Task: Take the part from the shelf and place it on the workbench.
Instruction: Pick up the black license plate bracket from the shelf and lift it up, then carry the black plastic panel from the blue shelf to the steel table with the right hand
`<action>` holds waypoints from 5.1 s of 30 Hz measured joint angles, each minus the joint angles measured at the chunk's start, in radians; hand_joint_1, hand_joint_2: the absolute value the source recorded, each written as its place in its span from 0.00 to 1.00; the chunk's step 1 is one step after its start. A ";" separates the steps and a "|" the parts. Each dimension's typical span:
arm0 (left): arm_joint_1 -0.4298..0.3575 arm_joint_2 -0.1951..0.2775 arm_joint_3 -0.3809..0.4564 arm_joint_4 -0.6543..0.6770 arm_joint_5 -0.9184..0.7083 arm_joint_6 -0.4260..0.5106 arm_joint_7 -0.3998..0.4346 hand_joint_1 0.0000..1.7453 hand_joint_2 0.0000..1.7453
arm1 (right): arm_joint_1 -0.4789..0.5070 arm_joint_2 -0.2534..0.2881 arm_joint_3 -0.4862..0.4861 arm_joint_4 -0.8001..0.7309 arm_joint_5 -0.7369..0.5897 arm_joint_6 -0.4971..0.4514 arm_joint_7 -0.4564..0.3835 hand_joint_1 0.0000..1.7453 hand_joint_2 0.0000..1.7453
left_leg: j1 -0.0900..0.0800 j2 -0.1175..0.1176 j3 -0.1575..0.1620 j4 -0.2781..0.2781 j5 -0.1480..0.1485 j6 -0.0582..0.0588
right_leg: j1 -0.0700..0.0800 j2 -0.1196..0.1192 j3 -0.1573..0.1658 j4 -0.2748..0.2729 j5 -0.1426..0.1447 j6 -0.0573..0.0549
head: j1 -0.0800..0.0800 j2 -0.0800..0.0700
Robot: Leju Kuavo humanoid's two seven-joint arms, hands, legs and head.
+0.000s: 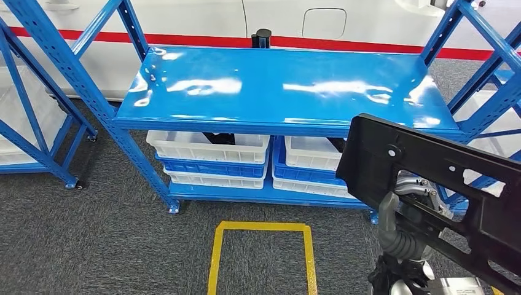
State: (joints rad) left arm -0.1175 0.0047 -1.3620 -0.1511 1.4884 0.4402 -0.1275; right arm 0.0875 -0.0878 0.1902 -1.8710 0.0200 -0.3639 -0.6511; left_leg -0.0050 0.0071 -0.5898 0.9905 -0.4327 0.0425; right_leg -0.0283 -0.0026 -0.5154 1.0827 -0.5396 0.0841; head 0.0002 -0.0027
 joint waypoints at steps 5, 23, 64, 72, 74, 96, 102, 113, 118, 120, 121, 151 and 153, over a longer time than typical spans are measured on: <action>0.003 0.005 -0.001 0.003 0.000 0.005 0.019 0.00 1.00 | -0.002 -0.007 -0.002 0.006 -0.022 0.009 0.000 1.00 1.00 | -0.002 -0.001 -0.038 0.021 0.021 -0.024 | 0.001 0.001 0.031 -0.094 0.013 -0.030 | -0.003 0.000; 0.012 0.015 0.007 0.004 0.048 -0.078 0.023 0.00 1.00 | 0.012 -0.031 -0.016 0.017 -0.043 0.021 -0.004 1.00 1.00 | 0.005 -0.005 0.076 -0.019 -0.051 0.010 | -0.002 -0.005 -0.151 0.011 0.040 -0.035 | -0.005 0.000; 0.081 0.067 0.064 0.006 0.052 -0.277 -0.130 0.00 1.00 | 0.080 0.003 -0.080 0.019 -0.021 0.097 -0.009 1.00 1.00 | 0.008 0.093 0.051 0.006 -0.040 -0.028 | 0.002 -0.046 0.002 -0.085 0.033 -0.021 | 0.000 0.000; 0.080 0.067 0.065 0.006 0.051 -0.307 -0.153 0.00 1.00 | 0.095 0.020 -0.094 0.006 -0.006 0.114 -0.009 1.00 1.00 | 0.019 -0.005 -0.062 0.288 -0.199 -0.047 | 0.006 0.030 -0.022 -0.082 0.062 -0.075 | -0.006 0.000; 0.080 0.066 0.065 0.006 0.050 -0.308 -0.160 0.00 1.00 | 0.097 0.023 -0.095 0.006 -0.004 0.114 -0.009 1.00 1.00 | 0.018 -0.013 -0.032 0.241 -0.154 -0.037 | 0.011 0.056 -0.022 -0.081 0.064 -0.075 | -0.007 0.000; 0.074 0.053 0.060 0.008 0.042 -0.268 -0.151 0.00 1.00 | 0.110 0.040 -0.108 -0.010 0.016 0.125 -0.009 1.00 1.00 | 0.007 0.111 0.058 0.004 -0.049 -0.028 | 0.004 -0.036 -0.021 -0.084 0.057 -0.038 | 0.001 0.000; 0.067 0.048 0.068 0.008 0.057 -0.246 -0.152 0.00 1.00 | 0.097 0.051 -0.108 -0.008 0.019 0.136 -0.007 1.00 1.00 | 0.016 -0.006 -0.048 0.268 -0.205 -0.044 | 0.001 0.019 -0.035 -0.085 0.076 -0.074 | -0.003 0.000; 0.066 0.035 0.085 0.008 0.062 -0.222 -0.151 0.00 1.00 | 0.062 0.053 -0.097 0.005 0.019 0.143 -0.005 1.00 1.00 | 0.011 -0.041 0.093 -0.018 -0.065 0.004 | 0.007 0.094 -0.082 -0.058 0.089 -0.037 | 0.001 0.000; 0.074 0.033 0.089 0.008 0.061 -0.217 -0.150 0.00 1.00 | 0.053 0.055 -0.088 0.018 0.019 0.138 -0.004 1.00 1.00 | 0.014 0.035 0.080 -0.024 -0.051 0.009 | 0.004 0.015 -0.183 0.186 -0.028 -0.036 | 0.015 0.000; 0.074 0.031 0.089 0.008 0.060 -0.214 -0.149 0.00 1.00 | 0.053 0.057 -0.086 0.022 0.019 0.130 -0.004 1.00 1.00 | 0.020 0.060 0.078 -0.020 -0.052 0.000 | -0.008 -0.003 -0.125 0.108 0.000 -0.010 | 0.016 0.000; 0.073 0.032 0.089 0.008 0.059 -0.212 -0.148 0.00 1.00 | 0.052 0.058 -0.085 0.023 0.020 0.125 -0.004 1.00 1.00 | 0.022 0.071 0.079 -0.014 -0.054 -0.008 | -0.014 -0.027 -0.080 0.035 0.020 0.002 | 0.017 0.000; 0.068 0.017 0.091 0.008 0.041 -0.207 -0.108 0.00 1.00 | 0.068 0.061 -0.073 0.017 0.039 0.112 0.012 1.00 1.00 | 0.015 0.050 0.067 -0.004 -0.056 0.001 | 0.001 -0.004 -0.155 0.120 0.014 -0.011 | 0.012 0.000; 0.067 0.018 0.090 0.009 0.039 -0.205 -0.101 0.00 1.00 | 0.068 0.059 -0.073 0.017 0.040 0.112 0.016 1.00 1.00 | 0.011 0.068 0.070 0.000 -0.062 -0.009 | -0.002 -0.044 -0.080 -0.018 0.055 -0.002 | 0.012 0.000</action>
State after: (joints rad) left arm -0.0504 0.0229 -1.2720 -0.1420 1.5275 0.2355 -0.2285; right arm 0.1555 -0.0293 0.1176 -1.8540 0.0604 -0.2522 -0.6351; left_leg 0.0059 0.0749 -0.5195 0.9904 -0.4946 0.0336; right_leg -0.0303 -0.0470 -0.5950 1.0646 -0.4850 0.0819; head 0.0123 -0.0027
